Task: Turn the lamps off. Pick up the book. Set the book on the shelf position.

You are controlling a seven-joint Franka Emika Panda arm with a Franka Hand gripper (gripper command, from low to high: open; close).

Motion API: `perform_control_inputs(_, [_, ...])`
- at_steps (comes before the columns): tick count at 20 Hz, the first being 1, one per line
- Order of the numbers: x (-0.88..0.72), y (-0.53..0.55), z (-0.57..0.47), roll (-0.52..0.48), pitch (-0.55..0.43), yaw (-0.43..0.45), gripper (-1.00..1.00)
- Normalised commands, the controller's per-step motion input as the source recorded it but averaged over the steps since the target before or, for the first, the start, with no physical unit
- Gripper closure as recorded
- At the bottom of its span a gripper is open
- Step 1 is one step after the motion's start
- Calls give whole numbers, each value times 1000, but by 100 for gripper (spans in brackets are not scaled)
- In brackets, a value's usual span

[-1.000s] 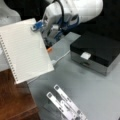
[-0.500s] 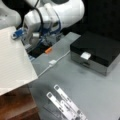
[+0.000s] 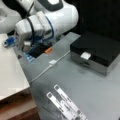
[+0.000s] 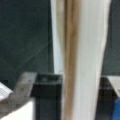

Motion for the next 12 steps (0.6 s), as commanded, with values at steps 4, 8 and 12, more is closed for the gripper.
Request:
perform_control_inputs(4, [-108, -152, -59, -25, -39, 102, 100])
perform_control_inputs(8, [-139, -156, -169, 36, -113, 105, -100])
perform_control_inputs(12, [-141, -119, -148, 51, -153, 93, -100])
